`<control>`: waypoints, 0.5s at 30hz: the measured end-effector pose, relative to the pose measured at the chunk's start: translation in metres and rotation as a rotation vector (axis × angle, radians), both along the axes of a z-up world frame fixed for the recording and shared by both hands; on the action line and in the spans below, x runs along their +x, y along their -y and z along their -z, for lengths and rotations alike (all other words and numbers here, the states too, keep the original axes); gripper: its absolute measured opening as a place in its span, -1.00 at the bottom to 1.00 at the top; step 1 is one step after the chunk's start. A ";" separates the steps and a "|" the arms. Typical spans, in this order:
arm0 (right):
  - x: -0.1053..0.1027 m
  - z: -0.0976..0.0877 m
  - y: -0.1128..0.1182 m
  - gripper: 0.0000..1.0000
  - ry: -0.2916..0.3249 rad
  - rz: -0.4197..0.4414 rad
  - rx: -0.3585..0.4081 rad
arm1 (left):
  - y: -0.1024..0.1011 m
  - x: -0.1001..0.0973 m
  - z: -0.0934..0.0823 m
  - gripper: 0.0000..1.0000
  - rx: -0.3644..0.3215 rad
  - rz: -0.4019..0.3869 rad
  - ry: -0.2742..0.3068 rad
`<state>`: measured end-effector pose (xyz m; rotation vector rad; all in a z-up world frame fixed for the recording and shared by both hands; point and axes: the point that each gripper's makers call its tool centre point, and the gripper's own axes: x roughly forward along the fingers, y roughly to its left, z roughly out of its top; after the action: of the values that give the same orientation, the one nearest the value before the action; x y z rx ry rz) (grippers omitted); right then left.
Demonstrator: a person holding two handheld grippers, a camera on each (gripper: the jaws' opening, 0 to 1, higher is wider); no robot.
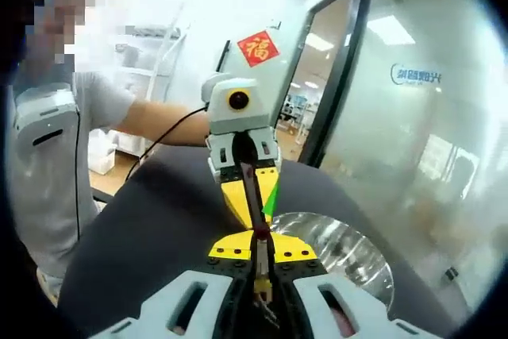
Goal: Pick candy and put bowl
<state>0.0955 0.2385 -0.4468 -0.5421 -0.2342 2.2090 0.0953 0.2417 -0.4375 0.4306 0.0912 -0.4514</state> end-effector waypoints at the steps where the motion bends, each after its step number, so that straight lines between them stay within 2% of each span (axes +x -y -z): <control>1: 0.005 -0.002 -0.005 -0.96 0.001 0.011 0.003 | -0.004 0.004 -0.002 -1.00 0.001 -0.006 0.007; 7: 0.024 -0.004 -0.024 -0.96 0.000 0.041 -0.009 | -0.024 0.025 -0.005 -1.00 -0.014 -0.024 -0.004; 15: 0.034 0.002 -0.038 -0.94 -0.017 0.053 -0.011 | -0.036 0.035 0.000 -1.00 -0.020 -0.033 -0.004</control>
<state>0.1296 0.2762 -0.4492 -0.5297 -0.1970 2.1636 0.1304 0.2779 -0.4374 0.4081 0.0974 -0.4203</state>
